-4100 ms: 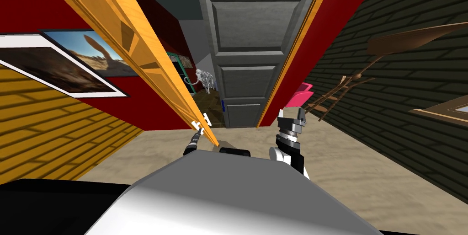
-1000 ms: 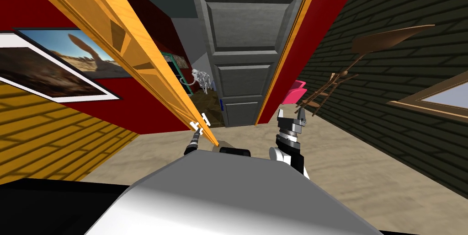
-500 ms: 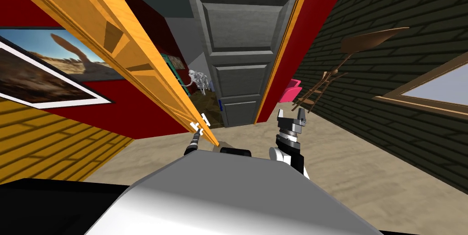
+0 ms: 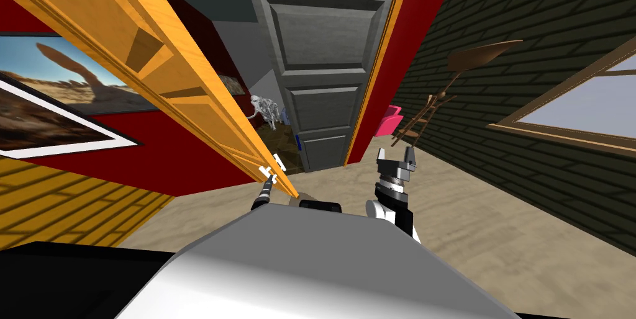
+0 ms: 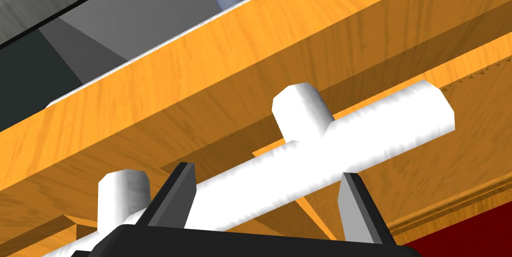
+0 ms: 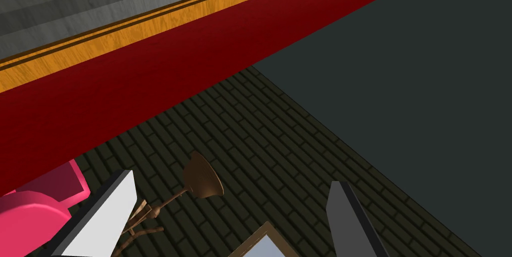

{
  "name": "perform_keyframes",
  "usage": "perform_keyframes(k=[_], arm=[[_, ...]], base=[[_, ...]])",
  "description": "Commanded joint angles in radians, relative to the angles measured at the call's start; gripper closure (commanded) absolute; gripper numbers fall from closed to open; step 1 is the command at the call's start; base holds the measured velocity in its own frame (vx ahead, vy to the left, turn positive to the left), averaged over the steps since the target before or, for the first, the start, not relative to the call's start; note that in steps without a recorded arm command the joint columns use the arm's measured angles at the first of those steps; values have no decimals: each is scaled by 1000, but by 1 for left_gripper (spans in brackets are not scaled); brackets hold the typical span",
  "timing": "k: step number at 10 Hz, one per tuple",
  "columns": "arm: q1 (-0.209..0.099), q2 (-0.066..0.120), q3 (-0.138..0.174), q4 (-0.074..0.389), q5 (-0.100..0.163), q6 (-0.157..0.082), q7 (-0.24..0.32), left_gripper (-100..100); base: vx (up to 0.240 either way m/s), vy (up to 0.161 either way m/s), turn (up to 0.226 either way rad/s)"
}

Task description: Pull the door open

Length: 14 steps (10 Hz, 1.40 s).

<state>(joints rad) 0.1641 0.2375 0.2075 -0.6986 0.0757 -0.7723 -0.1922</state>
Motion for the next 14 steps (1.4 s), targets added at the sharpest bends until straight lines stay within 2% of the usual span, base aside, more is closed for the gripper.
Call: perform_keyframes(k=[1, 11, 12, 14], arm=[[-18, 14, 24, 22, 20, -14, 35, 100], [-20, 13, 26, 21, 27, -14, 71, 100], [-20, 13, 26, 32, 27, -14, 71, 100], [-20, 13, 26, 21, 27, -14, 71, 100]], base=[[-17, 40, -83], [-14, 18, -37], [2, -12, -8], [-1, 2, 13]])
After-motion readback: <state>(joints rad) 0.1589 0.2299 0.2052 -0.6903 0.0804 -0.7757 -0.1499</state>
